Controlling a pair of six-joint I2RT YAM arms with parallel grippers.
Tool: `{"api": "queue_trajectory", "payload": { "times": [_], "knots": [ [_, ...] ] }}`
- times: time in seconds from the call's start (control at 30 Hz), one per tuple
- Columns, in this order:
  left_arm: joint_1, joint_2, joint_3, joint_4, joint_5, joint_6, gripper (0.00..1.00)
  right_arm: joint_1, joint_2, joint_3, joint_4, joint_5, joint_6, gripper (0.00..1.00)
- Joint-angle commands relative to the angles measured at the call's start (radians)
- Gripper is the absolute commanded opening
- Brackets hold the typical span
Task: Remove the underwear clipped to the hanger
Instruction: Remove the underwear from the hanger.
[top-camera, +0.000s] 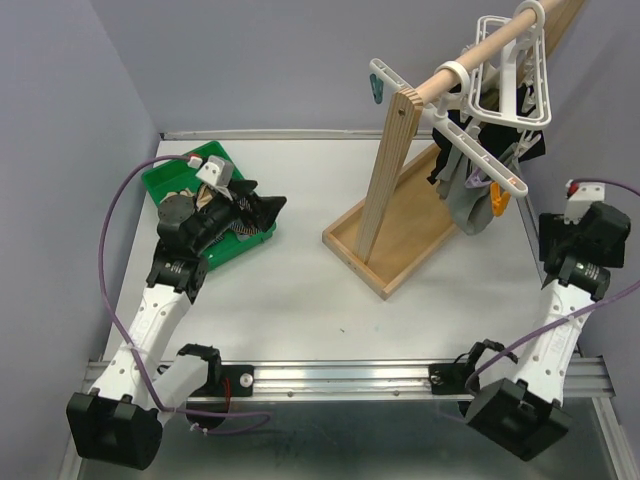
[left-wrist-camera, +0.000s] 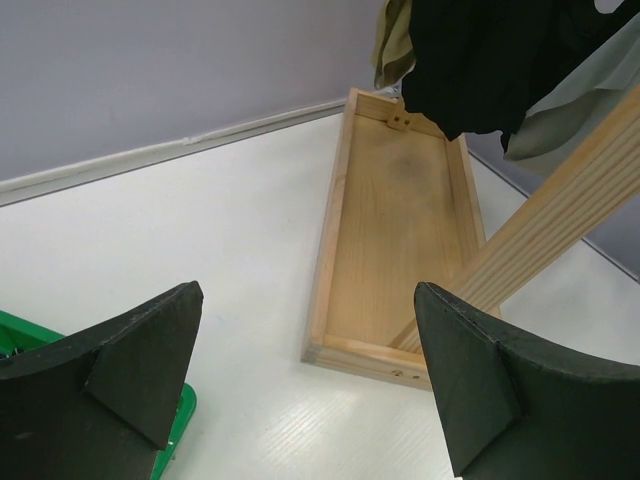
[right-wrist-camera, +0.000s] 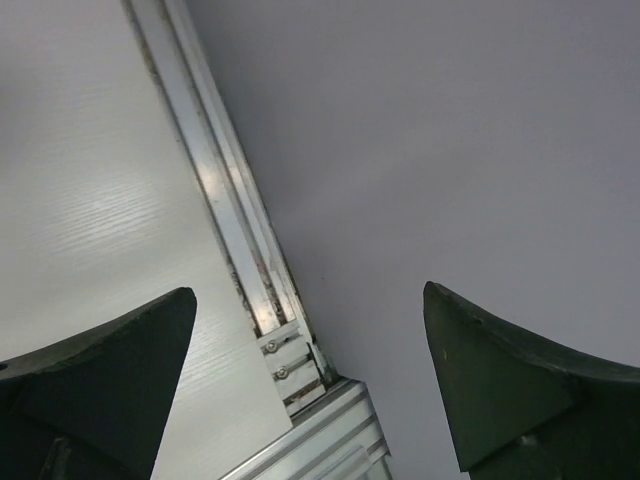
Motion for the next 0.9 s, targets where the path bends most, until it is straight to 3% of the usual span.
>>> {"api": "queue_trajectory", "payload": {
  "times": [0.0,0.17,0.3,0.47,0.6,0.73,0.87],
  "knots": [
    [-0.017,-0.005,0.005,0.043,0.020,-0.002,0.99,-0.235,0.037,0.044,0.055,-0.383,-0.068,1.00],
    [-0.043,0.030,0.018,0.042,0.026,-0.010,0.99,-0.267,-0.007,0.003,0.035,-0.523,-0.124,1.00],
    [-0.063,0.049,0.024,0.039,0.026,-0.010,0.99,-0.267,-0.027,0.064,0.020,-0.620,-0.054,1.00],
    [-0.066,0.036,0.016,0.033,0.014,-0.001,0.99,-0.267,0.049,0.215,-0.008,-0.660,0.051,1.00],
    [-0.066,0.023,0.007,0.031,0.009,-0.001,0.99,-0.267,0.118,0.372,-0.123,-0.718,0.128,1.00],
    [-0.068,0.001,-0.002,0.029,-0.005,0.005,0.99,-0.267,0.086,0.455,-0.174,-0.867,0.229,1.00],
    [-0.068,-0.013,-0.004,0.022,-0.009,0.005,0.99,-0.267,0.076,0.568,-0.172,-0.890,0.348,0.99]
  ]
}}
